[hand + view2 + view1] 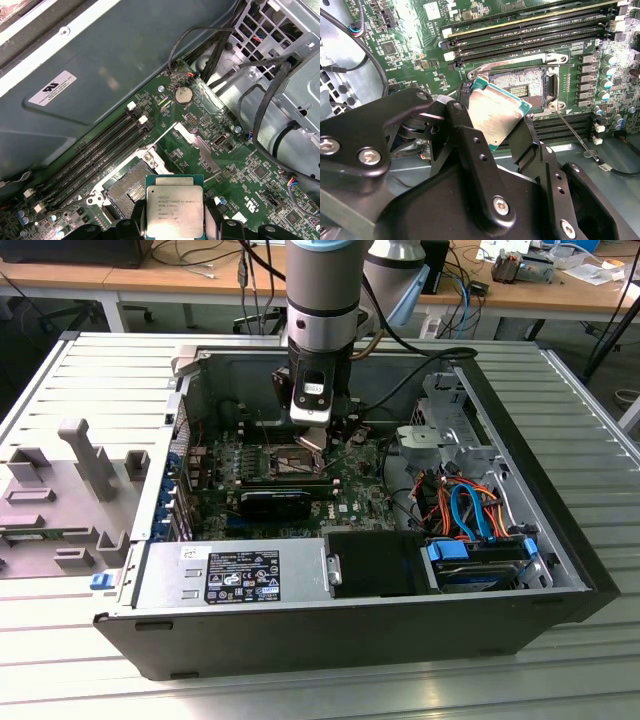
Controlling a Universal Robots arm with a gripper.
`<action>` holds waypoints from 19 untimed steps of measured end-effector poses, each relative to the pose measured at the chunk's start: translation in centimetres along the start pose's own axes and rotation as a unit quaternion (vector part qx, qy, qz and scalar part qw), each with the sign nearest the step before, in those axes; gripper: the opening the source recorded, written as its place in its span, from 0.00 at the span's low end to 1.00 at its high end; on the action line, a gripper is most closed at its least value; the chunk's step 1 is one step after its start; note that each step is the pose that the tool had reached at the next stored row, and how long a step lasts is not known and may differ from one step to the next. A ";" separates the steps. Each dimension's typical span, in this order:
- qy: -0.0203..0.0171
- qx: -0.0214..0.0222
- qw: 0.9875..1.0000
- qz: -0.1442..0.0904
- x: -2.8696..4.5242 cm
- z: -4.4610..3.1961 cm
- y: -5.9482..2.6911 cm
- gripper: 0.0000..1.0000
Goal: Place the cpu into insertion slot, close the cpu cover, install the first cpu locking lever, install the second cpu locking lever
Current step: 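Place the cpu into insertion slot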
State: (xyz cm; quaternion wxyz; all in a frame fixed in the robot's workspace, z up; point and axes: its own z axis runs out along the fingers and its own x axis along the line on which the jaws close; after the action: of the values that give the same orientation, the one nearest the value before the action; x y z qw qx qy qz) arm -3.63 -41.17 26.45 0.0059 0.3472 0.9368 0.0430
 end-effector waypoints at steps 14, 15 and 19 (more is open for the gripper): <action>-0.001 0.000 1.000 0.010 0.00 0.00 0.00 0.55; -0.001 0.000 1.000 0.010 0.00 0.00 0.00 0.55; -0.001 0.000 1.000 0.013 0.00 0.01 0.00 0.55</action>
State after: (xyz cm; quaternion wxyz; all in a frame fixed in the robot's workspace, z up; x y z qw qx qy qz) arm -3.63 -41.17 26.44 0.0064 0.3591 0.9323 0.0429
